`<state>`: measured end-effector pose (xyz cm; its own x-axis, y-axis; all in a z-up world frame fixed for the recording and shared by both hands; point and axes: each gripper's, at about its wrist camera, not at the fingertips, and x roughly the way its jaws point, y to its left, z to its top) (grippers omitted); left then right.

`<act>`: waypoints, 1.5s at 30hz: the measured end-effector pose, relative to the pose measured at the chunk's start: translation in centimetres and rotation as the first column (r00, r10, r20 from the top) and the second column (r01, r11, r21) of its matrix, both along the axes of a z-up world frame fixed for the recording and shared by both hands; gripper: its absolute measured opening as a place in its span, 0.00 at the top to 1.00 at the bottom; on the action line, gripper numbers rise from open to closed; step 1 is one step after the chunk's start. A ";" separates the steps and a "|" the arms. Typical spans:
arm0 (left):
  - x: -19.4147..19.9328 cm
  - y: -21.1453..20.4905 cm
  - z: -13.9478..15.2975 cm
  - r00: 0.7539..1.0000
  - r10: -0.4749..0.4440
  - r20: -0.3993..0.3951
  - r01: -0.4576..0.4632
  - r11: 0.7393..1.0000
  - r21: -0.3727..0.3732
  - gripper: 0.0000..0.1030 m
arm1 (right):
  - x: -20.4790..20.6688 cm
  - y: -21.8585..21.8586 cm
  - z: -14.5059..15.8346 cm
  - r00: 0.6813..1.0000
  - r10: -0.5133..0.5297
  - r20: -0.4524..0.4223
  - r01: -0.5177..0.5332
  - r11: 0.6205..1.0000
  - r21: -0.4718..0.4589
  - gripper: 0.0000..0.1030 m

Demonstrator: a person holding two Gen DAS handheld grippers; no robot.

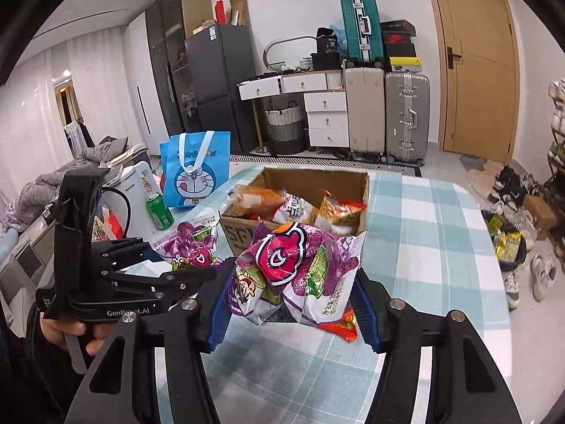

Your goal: Organize snacks

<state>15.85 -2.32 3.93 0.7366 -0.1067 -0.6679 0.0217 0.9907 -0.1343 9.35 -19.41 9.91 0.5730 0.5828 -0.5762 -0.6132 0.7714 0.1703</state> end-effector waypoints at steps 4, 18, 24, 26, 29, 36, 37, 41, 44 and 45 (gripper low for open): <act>-0.2 1.2 1.4 1.000 0.010 0.017 -0.010 1.000 -0.003 0.48 | -0.1 0.6 1.7 1.000 0.008 0.026 -0.008 1.000 -0.017 0.42; 0.1 3.3 4.4 0.998 0.033 0.044 -0.034 0.999 0.004 0.47 | 2.6 2.7 7.0 0.997 0.045 0.070 -0.041 0.998 -0.045 0.42; 0.9 3.8 5.3 0.998 0.035 0.045 -0.036 0.999 0.011 0.48 | 5.1 2.8 7.1 0.998 0.025 0.058 -0.022 0.998 -0.052 0.42; 1.7 3.6 5.5 0.998 0.035 0.044 -0.035 0.999 0.014 0.47 | 5.7 2.9 7.0 0.999 0.019 0.049 -0.016 0.999 -0.051 0.42; 2.6 3.6 5.6 0.998 0.037 0.042 -0.038 0.999 0.018 0.47 | 6.9 2.9 6.6 0.999 0.014 0.036 -0.012 0.998 -0.056 0.42; 5.3 3.7 5.9 0.999 0.040 0.037 -0.041 0.999 0.020 0.47 | 9.6 3.6 5.1 1.000 0.007 -0.014 -0.008 0.998 -0.056 0.42; 5.8 3.6 5.9 0.999 0.041 0.036 -0.042 0.999 0.021 0.47 | 10.1 3.8 4.8 1.000 0.007 -0.022 -0.009 0.998 -0.057 0.42; 7.4 3.7 5.4 0.999 0.043 0.023 -0.044 0.999 0.026 0.47 | 11.4 4.3 3.6 0.998 0.008 -0.054 -0.011 0.998 -0.060 0.42; 8.6 3.8 4.9 0.999 0.044 0.009 -0.044 0.999 0.027 0.47 | 12.2 4.9 2.5 0.997 0.017 -0.078 -0.021 0.998 -0.059 0.42; 9.0 3.9 4.8 0.999 0.044 0.005 -0.044 0.999 0.028 0.47 | 12.5 5.0 2.2 0.996 0.019 -0.084 -0.024 0.998 -0.062 0.42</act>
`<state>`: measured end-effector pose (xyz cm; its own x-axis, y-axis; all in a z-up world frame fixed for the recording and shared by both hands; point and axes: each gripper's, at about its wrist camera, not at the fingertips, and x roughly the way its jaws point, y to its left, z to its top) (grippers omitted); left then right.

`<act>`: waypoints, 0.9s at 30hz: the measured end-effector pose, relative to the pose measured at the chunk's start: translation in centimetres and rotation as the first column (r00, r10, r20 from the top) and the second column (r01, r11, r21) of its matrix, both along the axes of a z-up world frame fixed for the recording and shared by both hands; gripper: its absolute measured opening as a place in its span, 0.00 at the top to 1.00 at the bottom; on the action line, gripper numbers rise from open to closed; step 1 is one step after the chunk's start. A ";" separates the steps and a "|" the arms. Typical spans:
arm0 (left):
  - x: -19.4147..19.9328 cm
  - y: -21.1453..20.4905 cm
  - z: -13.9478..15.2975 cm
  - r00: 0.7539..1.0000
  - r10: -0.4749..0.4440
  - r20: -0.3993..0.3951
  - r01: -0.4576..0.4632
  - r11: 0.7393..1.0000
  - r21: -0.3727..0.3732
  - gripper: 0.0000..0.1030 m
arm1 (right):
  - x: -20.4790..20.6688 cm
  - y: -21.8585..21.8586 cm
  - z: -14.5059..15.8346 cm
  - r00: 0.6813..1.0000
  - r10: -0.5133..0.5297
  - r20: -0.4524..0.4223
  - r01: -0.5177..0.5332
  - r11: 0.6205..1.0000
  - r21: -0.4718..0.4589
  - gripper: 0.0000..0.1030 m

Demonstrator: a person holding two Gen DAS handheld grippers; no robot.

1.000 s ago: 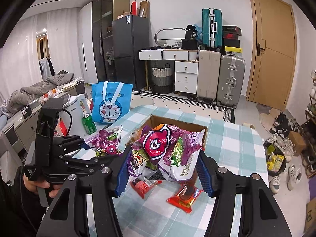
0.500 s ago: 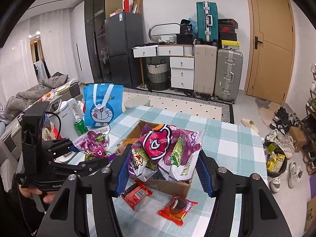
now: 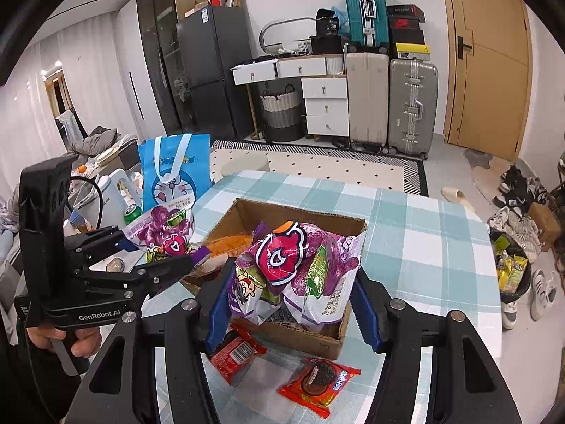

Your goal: Organize snacks

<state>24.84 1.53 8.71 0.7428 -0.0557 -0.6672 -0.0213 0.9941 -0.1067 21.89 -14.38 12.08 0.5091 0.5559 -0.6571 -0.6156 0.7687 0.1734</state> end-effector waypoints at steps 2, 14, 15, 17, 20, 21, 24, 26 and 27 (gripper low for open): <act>0.8 0.1 -0.4 1.000 0.001 -0.009 -0.001 1.000 0.003 0.47 | 0.4 0.3 -0.8 1.000 0.005 -0.014 -0.006 1.000 -0.003 0.42; 4.8 0.2 -4.0 0.997 0.012 -0.080 -0.011 1.000 0.015 0.47 | 2.9 2.1 -4.8 0.996 0.028 -0.083 -0.030 0.999 -0.025 0.41; 5.1 0.4 -4.2 0.996 0.014 -0.086 -0.013 1.000 0.011 0.47 | 3.1 2.2 -5.0 0.996 0.029 -0.087 -0.031 0.999 -0.025 0.41; 5.5 0.5 -4.7 0.996 0.011 -0.088 -0.010 1.000 0.013 0.47 | 3.3 2.4 -5.3 0.995 0.031 -0.093 -0.034 0.999 -0.024 0.41; 6.1 0.3 -5.2 0.996 0.008 -0.092 -0.005 0.999 0.034 0.47 | 3.4 2.5 -5.7 0.994 0.036 -0.099 -0.039 0.999 -0.027 0.41; 6.2 0.3 -5.3 0.996 0.007 -0.093 -0.003 0.999 0.038 0.47 | 3.4 2.6 -5.8 0.994 0.036 -0.100 -0.039 0.999 -0.027 0.41; 6.9 0.2 -5.8 0.995 0.003 -0.098 0.001 0.999 0.041 0.47 | 3.6 2.6 -6.2 0.993 0.034 -0.109 -0.037 0.999 -0.029 0.41; 7.2 0.1 -6.1 0.995 0.002 -0.102 0.002 0.999 0.044 0.47 | 3.7 2.6 -6.4 0.993 0.034 -0.112 -0.038 0.999 -0.033 0.41; 7.3 0.0 -6.2 0.995 0.003 -0.100 0.003 0.999 0.054 0.47 | 3.7 2.7 -6.4 0.993 0.035 -0.111 -0.039 0.999 -0.035 0.41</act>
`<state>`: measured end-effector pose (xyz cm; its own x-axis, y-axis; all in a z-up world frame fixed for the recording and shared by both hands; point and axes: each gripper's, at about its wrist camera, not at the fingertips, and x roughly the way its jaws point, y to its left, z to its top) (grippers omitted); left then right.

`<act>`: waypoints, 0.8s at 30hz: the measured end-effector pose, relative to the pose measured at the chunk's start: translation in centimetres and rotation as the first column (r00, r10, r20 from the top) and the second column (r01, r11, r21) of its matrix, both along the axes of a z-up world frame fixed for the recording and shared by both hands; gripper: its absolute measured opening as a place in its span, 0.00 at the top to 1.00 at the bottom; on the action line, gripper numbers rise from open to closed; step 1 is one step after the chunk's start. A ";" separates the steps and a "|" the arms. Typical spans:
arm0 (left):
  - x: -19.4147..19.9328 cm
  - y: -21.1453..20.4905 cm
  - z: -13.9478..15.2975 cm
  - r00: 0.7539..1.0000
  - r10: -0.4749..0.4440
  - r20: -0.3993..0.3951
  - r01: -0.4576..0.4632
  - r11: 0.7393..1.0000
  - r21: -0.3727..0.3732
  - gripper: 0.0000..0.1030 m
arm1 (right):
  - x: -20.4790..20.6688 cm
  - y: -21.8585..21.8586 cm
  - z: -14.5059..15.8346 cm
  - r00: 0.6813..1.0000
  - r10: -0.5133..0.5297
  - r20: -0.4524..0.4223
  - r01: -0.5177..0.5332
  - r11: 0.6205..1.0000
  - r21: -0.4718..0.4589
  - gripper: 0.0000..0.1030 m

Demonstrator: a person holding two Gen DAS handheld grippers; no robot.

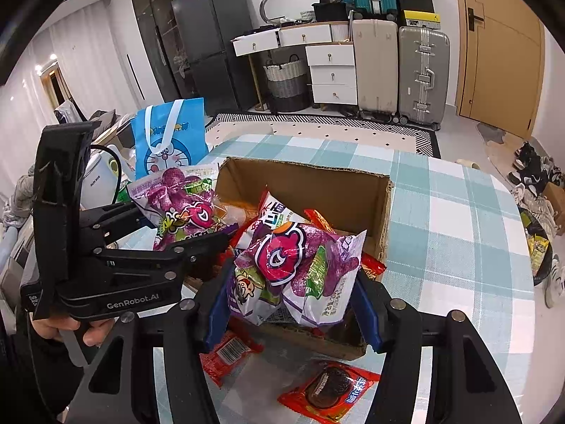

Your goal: Organize snacks

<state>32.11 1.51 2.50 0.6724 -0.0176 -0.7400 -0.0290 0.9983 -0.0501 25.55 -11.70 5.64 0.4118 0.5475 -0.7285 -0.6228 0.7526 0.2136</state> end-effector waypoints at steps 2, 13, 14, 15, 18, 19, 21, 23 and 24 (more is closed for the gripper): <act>0.2 -0.3 -0.2 1.000 -0.005 0.001 0.005 1.000 0.024 0.47 | 0.0 0.0 0.0 1.000 -0.001 0.000 0.001 1.000 0.000 0.41; 0.6 1.0 0.1 1.000 -0.016 0.020 0.017 1.000 -0.024 0.47 | 1.0 1.0 0.2 0.999 -0.032 0.011 0.031 0.999 0.044 0.38; 0.5 1.0 0.1 1.000 -0.023 0.018 0.024 0.999 -0.026 0.46 | 1.0 1.0 0.3 0.999 -0.034 0.013 0.033 0.998 0.048 0.35; 0.4 0.9 0.1 0.999 -0.033 0.019 0.034 0.999 -0.025 0.41 | 1.0 0.9 0.4 0.999 -0.035 0.015 0.034 0.998 0.055 0.32; -0.3 0.3 0.4 0.997 -0.069 0.030 0.069 0.998 -0.012 0.23 | 0.6 0.4 1.3 0.998 -0.048 0.038 0.044 0.995 0.087 0.23; -0.6 0.0 0.6 0.996 -0.076 0.036 0.076 0.997 -0.003 0.18 | 0.4 0.2 1.5 0.998 -0.052 0.047 0.048 0.995 0.087 0.22; -1.2 -0.5 0.9 0.996 -0.077 0.042 0.076 0.997 0.019 0.14 | 0.0 -0.2 2.1 0.997 -0.059 0.057 0.054 0.995 0.080 0.17; -1.7 -0.8 1.2 0.996 -0.079 0.048 0.078 0.996 0.031 0.08 | -0.6 -0.9 2.5 0.995 -0.069 0.067 0.064 0.995 0.080 0.10; -2.1 -0.8 1.4 0.996 -0.077 0.053 0.076 0.997 0.028 0.01 | -0.9 -1.3 2.7 0.995 -0.075 0.068 0.069 0.994 0.083 0.09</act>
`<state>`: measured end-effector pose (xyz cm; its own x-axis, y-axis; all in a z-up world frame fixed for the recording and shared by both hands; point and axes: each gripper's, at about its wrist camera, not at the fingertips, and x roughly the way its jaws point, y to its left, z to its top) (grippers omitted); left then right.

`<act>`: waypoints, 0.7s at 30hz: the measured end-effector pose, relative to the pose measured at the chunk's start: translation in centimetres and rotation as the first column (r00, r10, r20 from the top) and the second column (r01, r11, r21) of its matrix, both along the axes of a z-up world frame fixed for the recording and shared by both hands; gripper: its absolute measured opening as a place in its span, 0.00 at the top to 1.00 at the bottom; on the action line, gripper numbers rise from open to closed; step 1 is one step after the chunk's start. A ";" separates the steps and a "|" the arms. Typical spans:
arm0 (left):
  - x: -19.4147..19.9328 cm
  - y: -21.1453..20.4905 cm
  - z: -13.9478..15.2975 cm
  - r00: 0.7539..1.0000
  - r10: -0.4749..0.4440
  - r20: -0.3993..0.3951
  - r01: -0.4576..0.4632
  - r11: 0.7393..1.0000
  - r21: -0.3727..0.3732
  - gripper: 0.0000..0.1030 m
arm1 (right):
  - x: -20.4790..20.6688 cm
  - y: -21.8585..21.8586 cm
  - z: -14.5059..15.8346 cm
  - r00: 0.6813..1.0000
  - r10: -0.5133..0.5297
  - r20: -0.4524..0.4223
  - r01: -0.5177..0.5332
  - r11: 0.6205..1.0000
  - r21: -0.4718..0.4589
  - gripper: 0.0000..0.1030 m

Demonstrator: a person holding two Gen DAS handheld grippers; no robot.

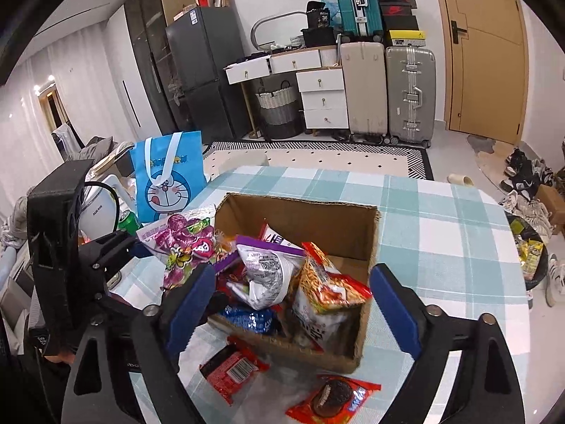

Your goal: Organize snacks

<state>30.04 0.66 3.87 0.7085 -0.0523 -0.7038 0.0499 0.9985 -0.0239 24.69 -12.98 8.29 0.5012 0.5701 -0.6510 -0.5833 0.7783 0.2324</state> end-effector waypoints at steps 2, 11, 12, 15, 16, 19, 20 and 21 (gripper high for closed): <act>-0.9 0.1 0.4 1.000 0.010 0.009 -0.010 1.000 -0.011 0.01 | -0.7 -0.8 0.2 1.000 -0.013 -0.001 0.013 1.000 0.004 0.02; -6.1 0.5 1.6 0.998 0.060 0.032 -0.058 0.996 -0.062 0.01 | -4.3 -3.3 -0.6 0.999 -0.043 -0.003 0.043 0.999 -0.011 0.00; -6.7 0.6 1.6 0.997 0.068 0.034 -0.066 0.996 -0.067 0.01 | -4.7 -3.4 -0.8 0.999 -0.043 -0.004 0.043 0.999 -0.013 0.00; -8.5 0.9 1.5 0.995 0.089 0.036 -0.086 0.993 -0.081 0.01 | -6.0 -3.8 -1.5 0.999 -0.044 -0.008 0.044 0.999 -0.027 0.00; -8.9 0.9 1.4 0.995 0.094 0.036 -0.091 0.992 -0.082 0.01 | -6.2 -3.8 -1.7 0.999 -0.044 -0.009 0.043 0.999 -0.030 0.00; -10.0 1.1 0.9 0.994 0.106 0.035 -0.103 0.991 -0.085 0.01 | -7.0 -4.1 -2.5 0.998 -0.053 -0.017 0.053 0.998 -0.030 0.00; -10.2 1.1 0.7 0.994 0.105 0.033 -0.103 0.991 -0.082 0.01 | -7.3 -4.3 -2.9 0.998 -0.058 -0.024 0.057 0.998 -0.026 0.01; -10.4 1.0 0.5 0.994 0.106 0.031 -0.103 0.992 -0.077 0.01 | -7.5 -4.4 -3.3 0.997 -0.063 -0.033 0.062 0.998 -0.025 0.00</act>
